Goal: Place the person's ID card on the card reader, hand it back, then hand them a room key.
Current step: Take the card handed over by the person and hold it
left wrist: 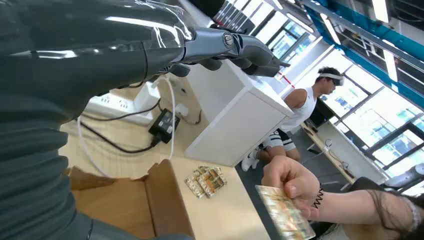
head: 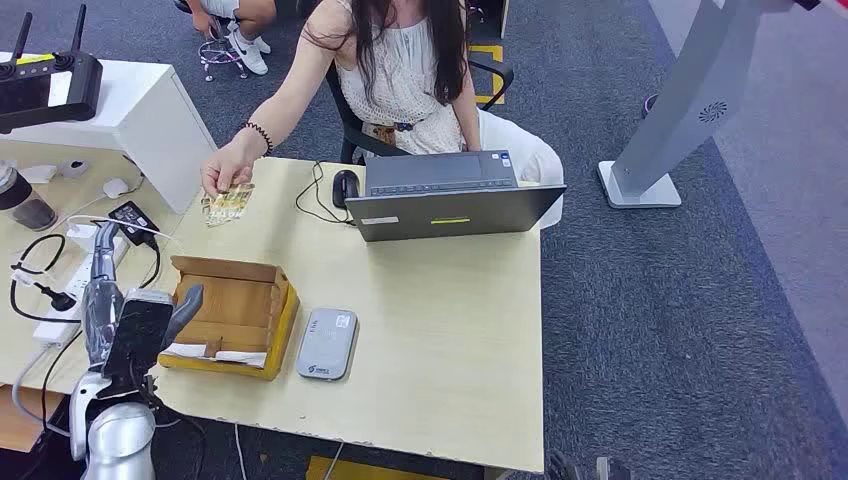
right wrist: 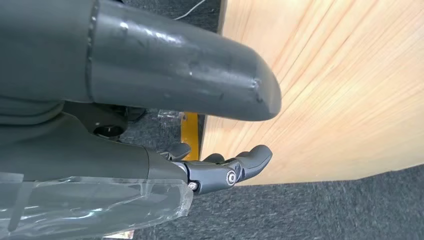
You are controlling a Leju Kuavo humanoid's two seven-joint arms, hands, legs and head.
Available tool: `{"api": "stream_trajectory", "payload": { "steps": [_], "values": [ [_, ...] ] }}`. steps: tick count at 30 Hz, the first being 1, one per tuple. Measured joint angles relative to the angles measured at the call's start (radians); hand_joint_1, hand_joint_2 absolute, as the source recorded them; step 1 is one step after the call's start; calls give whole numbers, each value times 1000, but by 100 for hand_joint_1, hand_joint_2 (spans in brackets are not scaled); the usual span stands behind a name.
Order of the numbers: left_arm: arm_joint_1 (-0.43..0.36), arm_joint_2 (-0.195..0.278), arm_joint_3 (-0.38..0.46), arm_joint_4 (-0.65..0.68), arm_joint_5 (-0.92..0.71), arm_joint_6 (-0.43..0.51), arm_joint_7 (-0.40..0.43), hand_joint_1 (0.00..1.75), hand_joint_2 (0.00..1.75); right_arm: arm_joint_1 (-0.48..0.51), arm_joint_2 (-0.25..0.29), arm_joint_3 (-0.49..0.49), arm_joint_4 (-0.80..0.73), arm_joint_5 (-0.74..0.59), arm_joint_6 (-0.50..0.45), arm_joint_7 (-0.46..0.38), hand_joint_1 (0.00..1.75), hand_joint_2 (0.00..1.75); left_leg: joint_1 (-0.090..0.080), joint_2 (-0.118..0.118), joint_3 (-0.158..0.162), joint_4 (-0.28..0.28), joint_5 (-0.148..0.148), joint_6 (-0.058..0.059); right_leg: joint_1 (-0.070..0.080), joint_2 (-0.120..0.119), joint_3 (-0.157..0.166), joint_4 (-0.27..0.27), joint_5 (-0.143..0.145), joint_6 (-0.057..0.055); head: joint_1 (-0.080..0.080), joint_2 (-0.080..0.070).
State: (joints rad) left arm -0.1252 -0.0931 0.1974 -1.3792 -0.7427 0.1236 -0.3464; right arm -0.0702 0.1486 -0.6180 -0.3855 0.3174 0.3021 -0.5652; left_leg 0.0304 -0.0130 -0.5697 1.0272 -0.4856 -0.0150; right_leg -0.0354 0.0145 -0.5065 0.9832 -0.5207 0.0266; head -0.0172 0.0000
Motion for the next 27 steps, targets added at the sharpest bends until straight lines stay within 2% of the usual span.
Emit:
{"api": "stream_trajectory", "payload": {
  "steps": [1, 2, 4, 19, 27],
  "values": [
    [-9, 3, -5, 6, -13, 3, 6, 0, 175, -1, 1, 0, 1, 3, 0, 1, 0, 58, 0, 0, 0, 0, 0, 0, 0, 0, 0, 0, 0, 0, 0, 0],
    [-17, 6, -10, 13, -26, 6, 12, 0, 175, -2, 1, 0, 2, 5, 0, 1, 0, 87, 0, 0, 0, 0, 0, 0, 0, 0, 0, 0, 0, 0, 0, 0],
    [-51, 18, -30, 37, -79, 17, 37, 0, 175, -6, 3, 0, 7, 14, -1, 4, 0, 175, 0, 0, 0, 0, 0, 0, 0, 1, 0, 0, 0, 0, 0, 0],
    [-307, 118, -181, 227, -480, 101, 217, 0, 175, -47, 20, 0, 49, 86, -48, 32, 0, 175, 0, 0, 0, 0, 2, 0, 0, 1, -1, 1, 1, -1, 0, 0],
    [-414, 167, -238, 316, -683, 146, 314, 0, 175, -57, 22, 4, 68, 129, -86, 56, 0, 175, 0, 3, 0, 0, 2, -1, 0, 3, -3, 4, 2, -3, 0, 0]
  ]
}}
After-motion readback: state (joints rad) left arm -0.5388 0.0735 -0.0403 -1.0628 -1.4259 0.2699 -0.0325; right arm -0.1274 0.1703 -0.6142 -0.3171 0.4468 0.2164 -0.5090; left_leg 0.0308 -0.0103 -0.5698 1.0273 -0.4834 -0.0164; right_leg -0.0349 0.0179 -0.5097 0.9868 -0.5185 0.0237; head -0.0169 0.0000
